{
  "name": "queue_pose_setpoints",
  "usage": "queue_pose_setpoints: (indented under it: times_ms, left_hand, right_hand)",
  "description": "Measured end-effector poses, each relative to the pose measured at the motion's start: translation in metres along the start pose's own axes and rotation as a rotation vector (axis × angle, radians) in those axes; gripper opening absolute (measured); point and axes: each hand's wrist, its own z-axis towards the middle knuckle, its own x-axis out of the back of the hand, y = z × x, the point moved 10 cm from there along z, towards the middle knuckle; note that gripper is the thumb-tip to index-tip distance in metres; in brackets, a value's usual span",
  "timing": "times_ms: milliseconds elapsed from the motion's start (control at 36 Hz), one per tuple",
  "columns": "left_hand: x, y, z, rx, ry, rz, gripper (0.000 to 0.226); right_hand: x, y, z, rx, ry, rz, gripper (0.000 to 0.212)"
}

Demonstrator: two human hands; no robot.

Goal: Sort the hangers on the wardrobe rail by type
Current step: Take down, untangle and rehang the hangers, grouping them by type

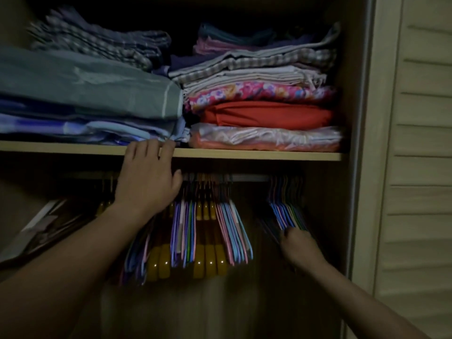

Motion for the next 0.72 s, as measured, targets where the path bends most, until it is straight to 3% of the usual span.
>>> queue_pose_setpoints:
  times_ms: [56, 222, 417, 472, 528, 611, 722]
  left_hand:
    - [-0.002, -0.002, 0.000, -0.015, -0.014, -0.007, 0.067]
    - [-0.001, -0.004, 0.000, -0.029, -0.017, -0.084, 0.072]
    - [-0.001, -0.006, -0.003, -0.093, -0.008, -0.117, 0.074]
    - [0.000, -0.005, -0.003, -0.098, -0.022, -0.133, 0.074]
    - [0.002, -0.005, -0.003, -0.105, -0.027, -0.132, 0.074]
    - [0.004, -0.008, -0.004, -0.112, -0.025, -0.125, 0.076]
    - [0.004, -0.007, -0.005, -0.106, -0.046, -0.132, 0.077]
  right_hand:
    - [0.004, 0.000, 0.001, -0.012, -0.008, -0.136, 0.018]
    - [0.015, -0.025, -0.002, 0.031, 0.011, -0.536, 0.045]
    - [0.013, -0.084, -0.005, 0.268, 0.141, -0.857, 0.035]
    - [0.008, -0.091, 0.004, 0.237, 0.090, -0.742, 0.029]
    - [-0.003, -0.083, 0.018, 0.097, -0.031, -0.441, 0.024]
    - [-0.024, -0.080, 0.027, -0.040, -0.182, 0.039, 0.034]
    - [-0.041, -0.082, 0.022, -0.081, -0.185, 0.159, 0.024]
